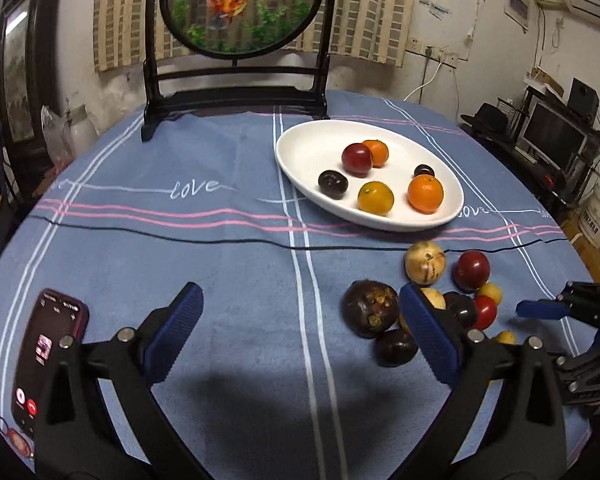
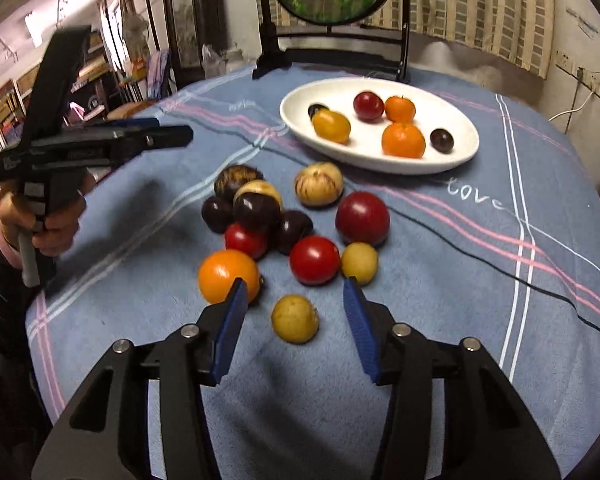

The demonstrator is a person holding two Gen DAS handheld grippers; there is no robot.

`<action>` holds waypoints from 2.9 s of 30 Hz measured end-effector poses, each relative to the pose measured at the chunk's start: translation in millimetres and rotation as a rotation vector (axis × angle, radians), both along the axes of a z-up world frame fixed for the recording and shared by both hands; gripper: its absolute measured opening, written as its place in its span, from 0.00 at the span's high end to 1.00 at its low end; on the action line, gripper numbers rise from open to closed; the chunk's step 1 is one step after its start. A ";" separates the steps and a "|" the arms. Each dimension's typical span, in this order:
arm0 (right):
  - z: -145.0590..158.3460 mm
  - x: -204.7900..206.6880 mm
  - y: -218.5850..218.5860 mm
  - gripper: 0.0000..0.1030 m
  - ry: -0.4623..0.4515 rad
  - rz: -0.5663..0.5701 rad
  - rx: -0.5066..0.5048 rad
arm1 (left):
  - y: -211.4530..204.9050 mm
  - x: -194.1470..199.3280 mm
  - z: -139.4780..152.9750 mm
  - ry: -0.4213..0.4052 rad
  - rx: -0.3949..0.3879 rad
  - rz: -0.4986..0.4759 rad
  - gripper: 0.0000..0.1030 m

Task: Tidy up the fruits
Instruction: 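Grasp an orange round fruit with the left tool while the right tool grasps a yellow-green fruit, then place both fruits on the white plate and open both tools, then grasp a dark plum with the left tool while the right tool grasps another dark plum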

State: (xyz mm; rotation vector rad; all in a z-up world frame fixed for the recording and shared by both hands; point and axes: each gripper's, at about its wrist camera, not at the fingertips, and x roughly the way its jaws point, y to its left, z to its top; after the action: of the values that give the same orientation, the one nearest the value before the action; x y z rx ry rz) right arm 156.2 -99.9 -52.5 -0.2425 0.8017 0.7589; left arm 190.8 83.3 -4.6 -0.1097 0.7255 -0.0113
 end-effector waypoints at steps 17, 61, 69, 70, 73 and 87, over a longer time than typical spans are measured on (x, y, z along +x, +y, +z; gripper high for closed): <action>0.3 17.1 -29.6 0.74 0.064 -0.110 0.085 | -69.4 -47.2 -2.7 -0.037 0.002 -0.290 0.14; 49.4 82.7 -20.7 0.74 -0.010 -0.230 0.372 | -45.5 71.6 40.6 0.022 -0.041 -0.197 0.63; 36.8 152.6 30.3 0.74 -0.022 -0.261 0.292 | -29.2 165.0 18.6 0.115 -0.049 -0.095 0.63; 34.7 155.5 33.8 0.74 -0.020 -0.253 0.282 | -27.7 170.1 16.1 0.124 -0.051 -0.090 0.63; 34.1 164.2 45.6 0.73 -0.031 -0.227 0.247 | -23.1 185.5 6.1 0.154 -0.053 -0.077 0.63; 47.3 74.3 24.4 0.52 -0.057 -0.067 0.248 | -14.1 88.5 37.0 0.000 0.014 -0.033 0.09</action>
State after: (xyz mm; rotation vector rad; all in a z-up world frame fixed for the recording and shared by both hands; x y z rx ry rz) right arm 230.5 -75.5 -5.1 -0.0152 0.6513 0.7766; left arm 279.3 69.2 32.4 -0.0841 0.7270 -0.0373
